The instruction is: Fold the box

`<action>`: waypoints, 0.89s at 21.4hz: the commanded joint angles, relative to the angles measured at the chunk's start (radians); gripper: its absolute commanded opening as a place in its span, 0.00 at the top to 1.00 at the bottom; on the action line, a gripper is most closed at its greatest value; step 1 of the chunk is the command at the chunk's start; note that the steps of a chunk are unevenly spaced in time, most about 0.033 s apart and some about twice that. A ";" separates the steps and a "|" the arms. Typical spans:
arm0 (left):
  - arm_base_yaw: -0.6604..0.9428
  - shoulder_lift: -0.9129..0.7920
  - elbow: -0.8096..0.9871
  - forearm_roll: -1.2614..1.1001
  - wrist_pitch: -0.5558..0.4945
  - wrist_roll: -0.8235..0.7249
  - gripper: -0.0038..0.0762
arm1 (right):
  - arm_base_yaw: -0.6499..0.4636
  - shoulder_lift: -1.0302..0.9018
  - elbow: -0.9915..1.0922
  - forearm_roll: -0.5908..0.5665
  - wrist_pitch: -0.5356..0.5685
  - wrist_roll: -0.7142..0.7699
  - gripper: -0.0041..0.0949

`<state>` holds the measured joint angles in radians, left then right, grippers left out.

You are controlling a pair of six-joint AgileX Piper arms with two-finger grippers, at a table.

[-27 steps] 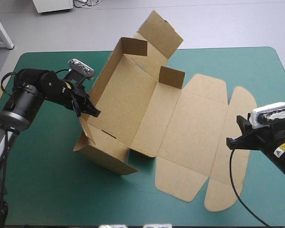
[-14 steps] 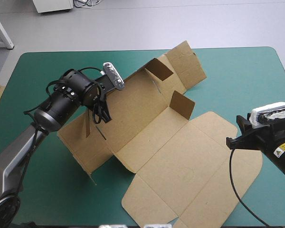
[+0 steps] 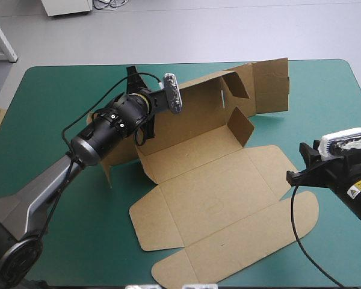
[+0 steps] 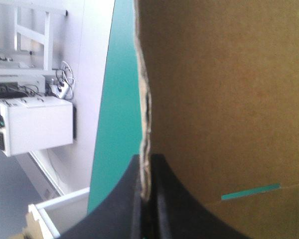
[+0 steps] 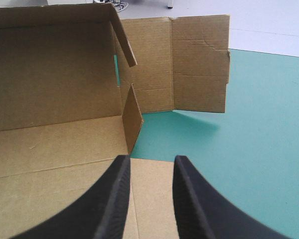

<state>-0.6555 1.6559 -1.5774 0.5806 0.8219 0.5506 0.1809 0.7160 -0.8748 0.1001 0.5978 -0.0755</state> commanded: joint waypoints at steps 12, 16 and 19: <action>-0.176 0.036 -0.013 0.280 -0.193 -0.151 0.96 | 0.001 -0.001 -0.040 -0.532 -0.030 0.307 0.67; -0.196 0.036 -0.008 0.342 -0.193 -0.223 0.96 | 0.001 -0.001 -0.040 -0.630 0.005 0.372 0.67; -0.226 0.041 -0.004 0.435 -0.161 -0.355 0.96 | 0.001 0.001 -0.040 -0.771 0.046 0.459 0.67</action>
<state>-0.8555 1.7412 -1.5564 0.9236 0.6719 0.2911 0.1809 0.7160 -0.8799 -0.5425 0.6732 0.3213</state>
